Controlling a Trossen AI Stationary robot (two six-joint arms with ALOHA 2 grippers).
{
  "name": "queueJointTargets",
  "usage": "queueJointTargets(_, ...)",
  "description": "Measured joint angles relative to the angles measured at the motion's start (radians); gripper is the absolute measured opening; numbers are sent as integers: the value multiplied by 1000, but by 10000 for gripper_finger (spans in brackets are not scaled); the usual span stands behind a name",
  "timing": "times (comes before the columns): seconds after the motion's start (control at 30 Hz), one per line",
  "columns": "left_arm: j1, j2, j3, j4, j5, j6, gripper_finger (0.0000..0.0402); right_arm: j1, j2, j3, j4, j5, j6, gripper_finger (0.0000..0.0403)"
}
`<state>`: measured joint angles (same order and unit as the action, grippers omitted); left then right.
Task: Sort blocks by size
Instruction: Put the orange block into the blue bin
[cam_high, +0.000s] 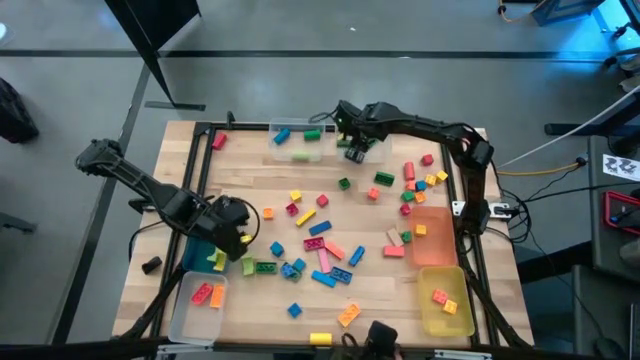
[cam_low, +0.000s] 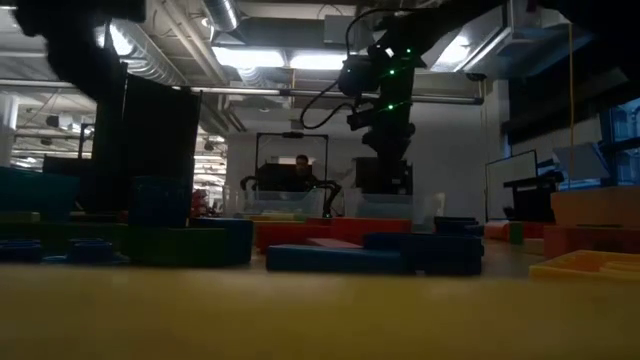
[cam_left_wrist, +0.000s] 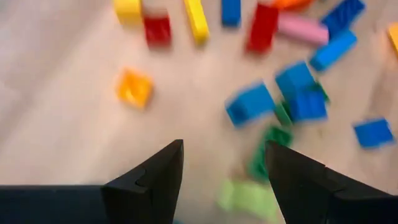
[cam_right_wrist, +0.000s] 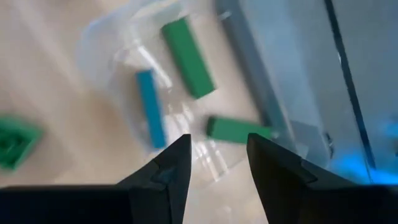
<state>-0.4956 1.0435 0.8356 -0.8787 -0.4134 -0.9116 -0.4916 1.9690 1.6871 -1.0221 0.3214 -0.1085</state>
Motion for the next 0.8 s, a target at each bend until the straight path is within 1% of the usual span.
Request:
queueJointTargets(0.07, 5, 4, 0, 19, -74, 61, 209, 20, -4, 0, -57, 0, 2, 158)
queueJointTargets(0.13, 13, 10, 0, 27, -114, 109, 209, 40, -16, 0, -133, 6, 0, 158)
queueJointTargets(0.23, 42, 21, -4, 60, -125, 149, 209, 67, -55, 0, -243, 18, -1, 159)
queueJointTargets(0.33, 71, 27, -29, 131, -126, 192, 209, 96, -117, 0, -308, 18, 3, 159)
queueJointTargets(0.4, 91, 36, -38, 169, -125, 239, 209, 116, -171, 0, -317, 19, 26, 159)
queueJointTargets(0.6, 153, 63, -41, 191, -123, 344, 209, 198, -351, -12, -314, 0, 113, 159)
queueJointTargets(0.8, 204, 88, -41, 196, -115, 364, 209, 334, -543, -125, -305, -7, 323, 159)
